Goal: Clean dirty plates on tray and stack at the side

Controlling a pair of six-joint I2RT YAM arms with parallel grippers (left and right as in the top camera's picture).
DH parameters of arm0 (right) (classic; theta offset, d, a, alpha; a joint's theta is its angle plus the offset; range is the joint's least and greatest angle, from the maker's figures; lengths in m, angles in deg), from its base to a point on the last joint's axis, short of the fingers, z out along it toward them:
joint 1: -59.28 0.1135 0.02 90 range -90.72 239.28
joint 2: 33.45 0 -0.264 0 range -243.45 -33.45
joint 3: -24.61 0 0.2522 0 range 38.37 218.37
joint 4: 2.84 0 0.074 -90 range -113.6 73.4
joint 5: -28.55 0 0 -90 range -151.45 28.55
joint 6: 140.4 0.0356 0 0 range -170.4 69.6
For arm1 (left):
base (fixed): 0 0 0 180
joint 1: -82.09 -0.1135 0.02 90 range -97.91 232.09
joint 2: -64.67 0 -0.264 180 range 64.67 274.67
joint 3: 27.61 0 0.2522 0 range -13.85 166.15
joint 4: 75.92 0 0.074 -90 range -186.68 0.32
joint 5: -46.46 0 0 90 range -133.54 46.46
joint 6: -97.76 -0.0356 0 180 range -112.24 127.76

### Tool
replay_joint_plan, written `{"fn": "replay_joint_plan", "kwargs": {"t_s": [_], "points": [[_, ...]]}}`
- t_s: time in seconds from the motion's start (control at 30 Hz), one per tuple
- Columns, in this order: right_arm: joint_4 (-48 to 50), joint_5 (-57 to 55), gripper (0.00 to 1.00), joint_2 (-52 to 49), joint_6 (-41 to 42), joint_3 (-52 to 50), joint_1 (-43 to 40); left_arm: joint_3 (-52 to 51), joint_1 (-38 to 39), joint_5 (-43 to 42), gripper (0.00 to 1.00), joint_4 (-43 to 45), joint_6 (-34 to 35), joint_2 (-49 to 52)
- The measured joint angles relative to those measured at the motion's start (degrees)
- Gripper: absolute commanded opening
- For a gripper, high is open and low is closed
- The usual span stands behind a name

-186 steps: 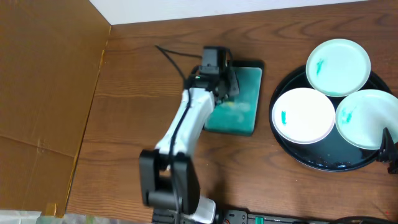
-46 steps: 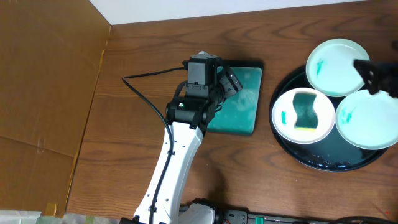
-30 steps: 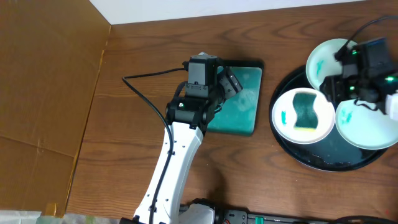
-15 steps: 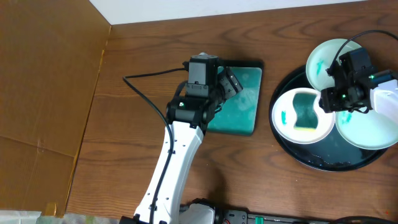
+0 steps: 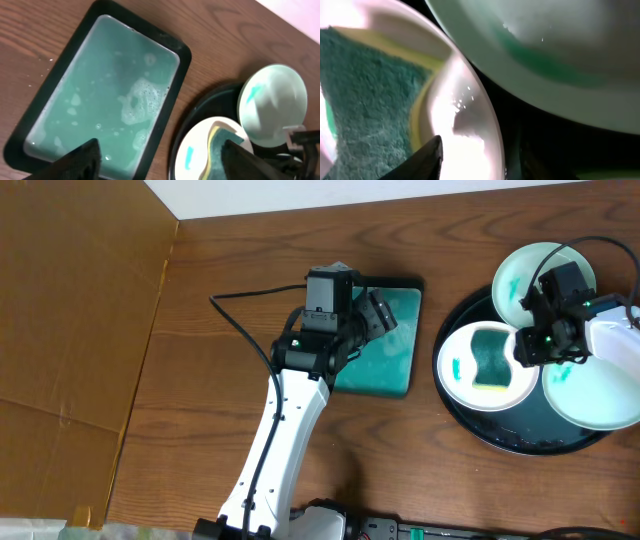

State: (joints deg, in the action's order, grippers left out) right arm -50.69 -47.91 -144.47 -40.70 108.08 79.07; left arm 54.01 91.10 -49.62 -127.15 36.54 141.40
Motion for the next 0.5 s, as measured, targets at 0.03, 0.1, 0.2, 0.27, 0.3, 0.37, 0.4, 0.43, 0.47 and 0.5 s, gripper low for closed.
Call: {"fn": "replay_joint_plan", "kwargs": {"t_s": [0.03,0.1,0.2,0.27,0.3,0.37,0.4,0.43,0.47,0.5], "points": [[-0.26,-0.02,0.31,0.0,-0.11,0.0,0.0,0.0,0.0,-0.48,0.67,0.0,0.02,0.0],[-0.98,-0.09,0.2,0.0,-0.04,0.0,-0.15,0.0,0.11,-1.33,0.6,0.07,-0.26,0.0],[-1.46,-0.11,0.16,0.0,0.42,0.0,-0.5,0.0,1.01,-1.97,0.57,0.17,-0.57,0.0],[-1.95,-0.15,0.14,0.0,0.42,0.0,-0.94,0.0,2.38,-2.32,0.57,0.22,-0.55,0.15],[-2.14,-0.15,0.13,0.0,0.44,0.0,-1.01,0.0,3.32,-2.58,0.57,0.26,-0.55,0.46],[-2.4,-0.15,0.08,0.0,0.42,0.0,-1.2,0.0,5.38,-2.84,0.57,0.37,-0.52,1.66],[-2.49,-0.15,0.07,0.0,0.46,0.0,-1.2,0.0,6.47,-2.95,0.57,0.37,-0.5,2.54],[-2.6,-0.13,0.05,0.0,0.44,0.0,-1.2,0.0,7.58,-3.06,0.57,0.42,-0.33,3.65],[-2.64,-0.13,0.04,0.0,0.44,0.0,-1.2,0.0,8.96,-3.15,0.57,0.48,-0.22,5.11],[-2.69,-0.15,0.04,0.0,0.39,0.0,-1.2,0.0,10.23,-3.5,0.58,0.7,-0.09,6.67]]}}
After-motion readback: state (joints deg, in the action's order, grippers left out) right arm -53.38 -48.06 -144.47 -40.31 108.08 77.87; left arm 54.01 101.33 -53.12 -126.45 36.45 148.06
